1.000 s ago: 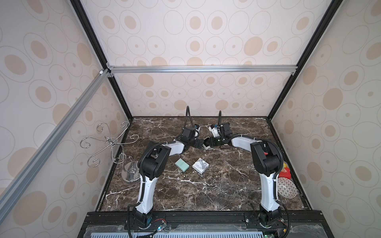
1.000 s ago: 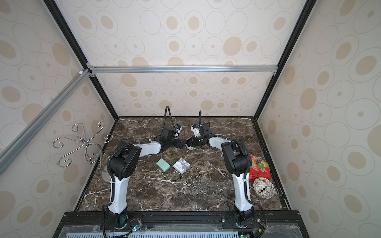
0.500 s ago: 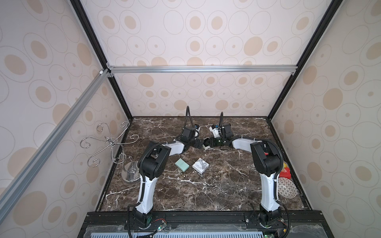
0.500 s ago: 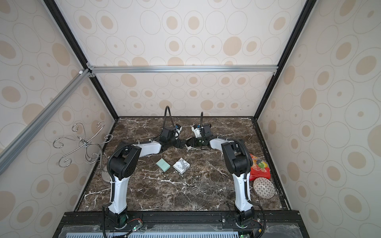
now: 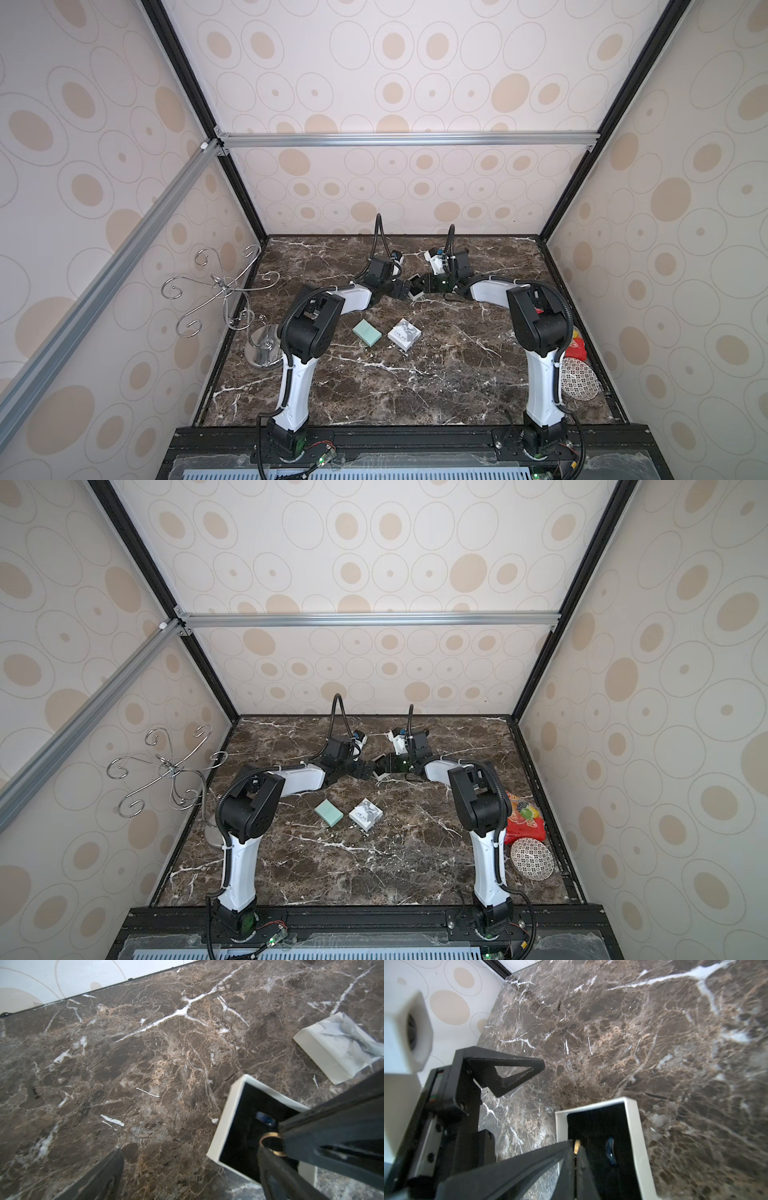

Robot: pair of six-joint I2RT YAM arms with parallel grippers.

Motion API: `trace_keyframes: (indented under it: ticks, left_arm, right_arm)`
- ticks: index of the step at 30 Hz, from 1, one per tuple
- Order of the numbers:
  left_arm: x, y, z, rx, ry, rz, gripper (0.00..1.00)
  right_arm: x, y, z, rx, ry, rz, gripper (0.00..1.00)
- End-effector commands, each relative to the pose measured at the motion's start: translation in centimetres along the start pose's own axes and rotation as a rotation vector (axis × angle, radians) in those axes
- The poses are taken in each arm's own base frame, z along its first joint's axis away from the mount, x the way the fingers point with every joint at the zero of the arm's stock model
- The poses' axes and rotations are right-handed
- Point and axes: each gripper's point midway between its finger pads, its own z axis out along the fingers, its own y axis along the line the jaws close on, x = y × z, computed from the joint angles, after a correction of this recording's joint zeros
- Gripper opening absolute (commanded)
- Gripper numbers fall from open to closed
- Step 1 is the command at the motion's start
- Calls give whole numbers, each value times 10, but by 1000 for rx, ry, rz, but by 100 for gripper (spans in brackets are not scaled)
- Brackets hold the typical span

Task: Take the rings out of the lift-off lid box
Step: Take out the ring from the jewelry box, then place the ring at the center of the board.

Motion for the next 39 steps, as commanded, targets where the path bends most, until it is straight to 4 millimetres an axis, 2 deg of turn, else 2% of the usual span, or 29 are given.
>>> trace_keyframes:
  ticks: [1, 8, 12, 15, 23, 27, 33, 35, 39]
  left_arm:
    - [9, -1, 6, 3, 20, 23, 100]
    - [6, 2, 4, -4, 17, 27, 100]
    - [1, 6, 1, -10, 7, 27, 100]
    - [-1, 6, -1, -8, 1, 30, 100]
    - [-9, 4, -7, 0, -28, 38, 100]
    - [-11, 5, -12, 2, -41, 38, 100]
    - [-15, 2, -20, 9, -60, 34, 100]
    - [-15, 2, -22, 11, -64, 31, 100]
    - [-15, 1, -24, 15, -64, 27, 100]
  right_arm:
    - [-13, 9, -10, -35, -40, -2, 0]
    - [-14, 10, -15, -39, -49, -3, 0]
    - [-9, 15, -28, -31, -39, -17, 0]
    - [-1, 24, -44, -26, -26, -38, 0]
    - [48, 35, -93, 28, 32, -14, 0]
    - [60, 39, -110, 18, 43, 37, 0]
    - [96, 62, -128, -72, 107, 95, 0]
    - [116, 73, -132, -95, 156, 83, 0]
    - [159, 108, -136, -164, 282, 37, 0]
